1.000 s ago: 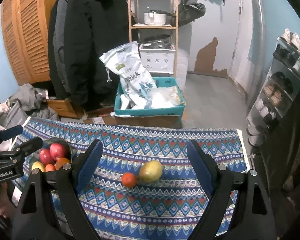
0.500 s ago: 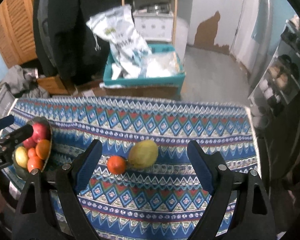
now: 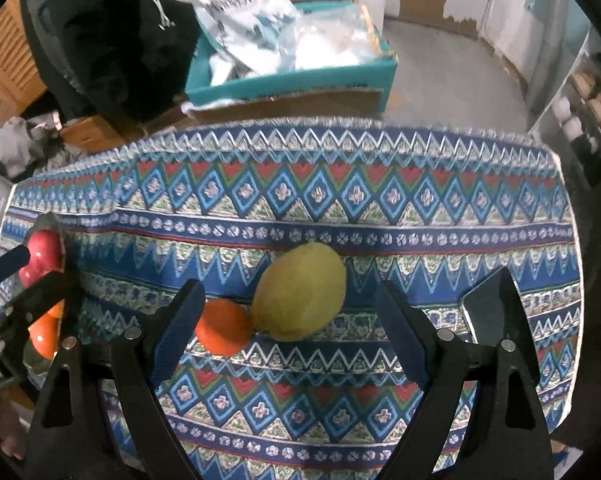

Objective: Organize fruits
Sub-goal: 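Close the right tool on the mango while the left tool closes on the small orange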

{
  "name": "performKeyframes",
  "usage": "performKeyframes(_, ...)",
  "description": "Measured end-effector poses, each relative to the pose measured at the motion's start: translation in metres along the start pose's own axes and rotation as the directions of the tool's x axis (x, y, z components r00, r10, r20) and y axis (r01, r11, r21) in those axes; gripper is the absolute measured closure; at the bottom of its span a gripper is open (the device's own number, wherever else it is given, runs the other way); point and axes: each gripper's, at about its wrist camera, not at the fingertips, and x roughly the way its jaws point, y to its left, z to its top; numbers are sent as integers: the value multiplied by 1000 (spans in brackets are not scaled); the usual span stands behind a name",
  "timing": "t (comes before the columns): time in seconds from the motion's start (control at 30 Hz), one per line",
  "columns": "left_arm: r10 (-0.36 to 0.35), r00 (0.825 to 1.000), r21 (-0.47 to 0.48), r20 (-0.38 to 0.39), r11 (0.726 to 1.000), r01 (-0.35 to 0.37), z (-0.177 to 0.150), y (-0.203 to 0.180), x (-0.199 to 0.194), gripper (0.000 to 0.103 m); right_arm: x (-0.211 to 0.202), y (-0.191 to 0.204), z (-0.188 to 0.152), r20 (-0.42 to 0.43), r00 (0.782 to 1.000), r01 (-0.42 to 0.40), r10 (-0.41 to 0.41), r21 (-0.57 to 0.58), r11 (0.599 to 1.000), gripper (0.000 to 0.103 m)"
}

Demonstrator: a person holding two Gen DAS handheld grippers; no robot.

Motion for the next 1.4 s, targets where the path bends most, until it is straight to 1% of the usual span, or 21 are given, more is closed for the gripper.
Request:
performKeyframes(0.13, -8, 1000, 7, -25, 1000, 8, -1, -1, 16, 16, 20, -5, -1, -40, 999, 10, -10, 11, 1000, 17)
performKeyframes(0.37, -4, 998, -6, -67, 1000, 3, -1, 1, 37, 16, 43, -6, -4, -82, 997, 1, 0, 18, 1000, 17)
performKeyframes(0.63, -15, 997, -3, -73, 1000, 15, -1, 0, 41, 16, 64, -4, -1, -105, 994, -7, 11, 35, 999, 18)
performKeyframes(0.67, -17, 997, -4, -74, 1000, 17, 0, -1, 41, 16, 66, -3, 0, -105, 994, -5, 8, 35, 999, 19)
performKeyframes(0.73, -20, 997, -4, -72, 1000, 19, 0, -2, 41, 16, 70, -4, 1, -105, 994, -13, 17, 41, 999, 30)
performKeyframes(0.77, -25, 997, -5, -72, 1000, 25, 0, -3, 40, 16, 74, -3, 2, -116, 993, -25, 30, 44, 999, 31)
performKeyframes(0.8, -29, 997, -6, -72, 1000, 29, 1, -4, 39, 16, 77, -1, 3, -119, 993, -21, 26, 37, 999, 32)
performKeyframes(0.93, -57, 996, -4, -71, 998, 57, 1, -10, 37, 16, 78, 2, 0, -104, 994, -15, 16, 12, 1000, 33)
performKeyframes(1.07, -80, 994, 8, -74, 997, 81, 0, -21, 37, 16, 68, -4, -7, -60, 998, -11, 12, 15, 1000, 34)
performKeyframes(1.2, -106, 991, 16, -86, 994, 108, -2, -34, 41, 16, 54, -15, -11, -26, 1000, -1, 2, 22, 1000, 35)
performKeyframes(1.4, -142, 984, 34, -111, 989, 146, -7, -57, 48, 16, 40, -42, -25, -9, 1000, 0, 1, 63, 998, 37)
